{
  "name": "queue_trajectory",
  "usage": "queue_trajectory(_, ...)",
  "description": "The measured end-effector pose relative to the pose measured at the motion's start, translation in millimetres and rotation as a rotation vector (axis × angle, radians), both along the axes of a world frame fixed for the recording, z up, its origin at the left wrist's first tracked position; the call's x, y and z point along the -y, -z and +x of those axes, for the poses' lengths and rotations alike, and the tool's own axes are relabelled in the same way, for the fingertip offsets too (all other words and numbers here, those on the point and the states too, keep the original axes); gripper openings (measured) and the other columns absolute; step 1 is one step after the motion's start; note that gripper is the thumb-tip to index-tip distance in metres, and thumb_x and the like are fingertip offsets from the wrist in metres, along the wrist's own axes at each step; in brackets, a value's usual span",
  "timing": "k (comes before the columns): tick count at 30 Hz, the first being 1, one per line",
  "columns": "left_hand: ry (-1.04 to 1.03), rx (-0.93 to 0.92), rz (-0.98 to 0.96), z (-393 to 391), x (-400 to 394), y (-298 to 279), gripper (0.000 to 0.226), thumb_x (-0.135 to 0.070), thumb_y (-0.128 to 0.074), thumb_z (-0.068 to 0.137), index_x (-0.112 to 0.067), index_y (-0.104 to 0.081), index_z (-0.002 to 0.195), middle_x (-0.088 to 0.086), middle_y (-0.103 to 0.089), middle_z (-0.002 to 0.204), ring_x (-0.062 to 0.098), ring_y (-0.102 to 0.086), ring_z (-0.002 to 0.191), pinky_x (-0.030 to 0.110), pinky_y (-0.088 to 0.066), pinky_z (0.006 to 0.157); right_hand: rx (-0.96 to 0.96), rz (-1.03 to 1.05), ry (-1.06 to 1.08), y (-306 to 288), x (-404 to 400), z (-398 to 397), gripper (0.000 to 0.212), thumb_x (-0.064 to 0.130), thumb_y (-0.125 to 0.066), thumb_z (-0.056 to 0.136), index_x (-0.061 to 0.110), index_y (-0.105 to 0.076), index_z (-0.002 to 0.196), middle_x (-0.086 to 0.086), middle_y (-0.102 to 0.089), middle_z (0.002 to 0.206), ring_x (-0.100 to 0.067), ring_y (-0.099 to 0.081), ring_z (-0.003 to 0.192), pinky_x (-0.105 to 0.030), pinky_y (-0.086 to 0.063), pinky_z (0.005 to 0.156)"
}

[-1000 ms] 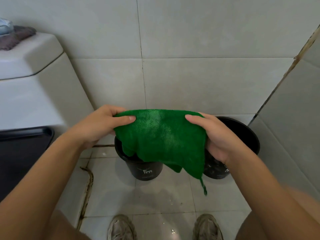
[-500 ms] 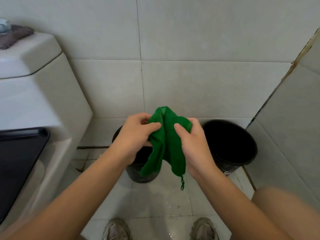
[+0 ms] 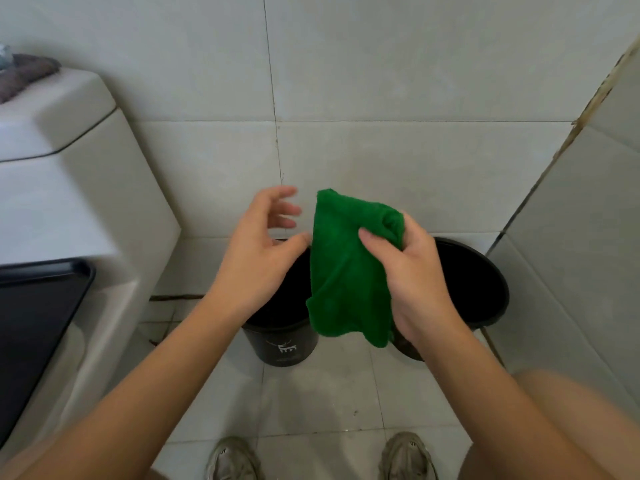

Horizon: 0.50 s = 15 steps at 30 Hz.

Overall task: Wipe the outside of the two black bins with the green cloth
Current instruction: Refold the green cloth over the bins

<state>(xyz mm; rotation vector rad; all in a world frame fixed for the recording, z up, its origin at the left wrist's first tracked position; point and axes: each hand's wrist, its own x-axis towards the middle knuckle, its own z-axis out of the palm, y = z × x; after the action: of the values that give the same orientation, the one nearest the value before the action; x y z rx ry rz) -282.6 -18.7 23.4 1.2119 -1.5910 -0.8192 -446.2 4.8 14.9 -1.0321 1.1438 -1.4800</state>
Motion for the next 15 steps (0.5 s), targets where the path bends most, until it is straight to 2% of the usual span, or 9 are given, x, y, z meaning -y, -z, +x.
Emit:
queue_trajectory(2, 0.055, -0.068, 0.167, -1.3, 0.2, -0.6, 0.054, -0.013, -0.067, 0.089, -0.022, -0.043, 0.137, -0.007, -0.059, 0.120, 0.001, -0.057, 0.109, 0.008, -0.048, 0.085, 0.154, 0.023, -0.087, -7.8, -0.6, -8.9, 0.015, 0.004, -0.056, 0.093, 0.008, -0.065, 0.105, -0.010, -0.073, 0.098, -0.024, -0.071, 0.089, -0.038, -0.059, 0.075)
queue_trajectory(3, 0.137, -0.112, 0.279, -1.3, 0.5, -1.0, 0.052, -0.019, -0.065, 0.090, -0.019, -0.045, 0.138, -0.005, -0.062, 0.123, 0.005, -0.060, 0.112, 0.013, -0.048, 0.092, 0.207, 0.038, -0.116, -10.5, -0.3, -13.1, 0.016, 0.007, -0.055, 0.094, 0.007, -0.065, 0.107, -0.011, -0.074, 0.099, -0.024, -0.071, 0.089, -0.036, -0.059, 0.072)
queue_trajectory(5, 0.285, -0.164, 0.417, -2.5, -2.0, -1.5, 0.040, -0.025, -0.062, 0.088, -0.013, -0.060, 0.126, 0.001, -0.071, 0.117, 0.013, -0.067, 0.108, 0.028, -0.049, 0.100, 0.257, 0.064, -0.122, -13.2, 1.3, -19.7, 0.022, 0.012, -0.055, 0.094, 0.007, -0.063, 0.114, -0.012, -0.073, 0.104, -0.026, -0.071, 0.093, -0.036, -0.059, 0.073)
queue_trajectory(8, 0.382, -0.217, 0.424, -7.4, -7.6, 0.4, 0.026, -0.012, -0.063, 0.086, -0.005, -0.065, 0.111, 0.007, -0.075, 0.106, 0.018, -0.071, 0.097, 0.028, -0.055, 0.086, 0.277, 0.094, -0.115, -10.9, 4.8, -23.6, 0.021, 0.016, -0.053, 0.097, 0.012, -0.062, 0.115, -0.009, -0.073, 0.104, -0.024, -0.071, 0.094, -0.037, -0.060, 0.073)
queue_trajectory(10, 0.355, -0.210, 0.369, -9.7, -9.5, 4.6, 0.020, 0.001, -0.059, 0.090, 0.000, -0.063, 0.110, 0.009, -0.075, 0.099, 0.017, -0.073, 0.089, 0.024, -0.056, 0.075, 0.166, 0.082, -0.085, -6.7, 5.9, -21.5, 0.016, 0.019, -0.052, 0.099, 0.020, -0.062, 0.110, -0.002, -0.073, 0.102, -0.018, -0.071, 0.093, -0.036, -0.059, 0.075)
queue_trajectory(12, 0.297, -0.188, 0.314, -9.6, -10.9, 4.7, 0.017, 0.004, -0.054, 0.093, -0.002, -0.063, 0.106, 0.008, -0.076, 0.093, 0.017, -0.073, 0.083, 0.023, -0.057, 0.070, 0.043, 0.070, -0.052, -2.9, 7.2, -19.6, 0.015, 0.022, -0.050, 0.100, 0.026, -0.061, 0.110, 0.001, -0.071, 0.108, -0.014, -0.069, 0.098, -0.036, -0.057, 0.082)
queue_trajectory(15, 0.291, -0.195, 0.307, -6.5, -9.4, -2.0, 0.022, 0.001, -0.049, 0.097, -0.012, -0.065, 0.105, 0.008, -0.076, 0.091, 0.018, -0.073, 0.081, 0.027, -0.059, 0.069, 0.085, 0.125, -0.012, -4.3, 7.6, -20.0, 0.019, 0.023, -0.047, 0.101, 0.025, -0.058, 0.116, -0.001, -0.068, 0.114, -0.014, -0.068, 0.099, -0.030, -0.058, 0.078)
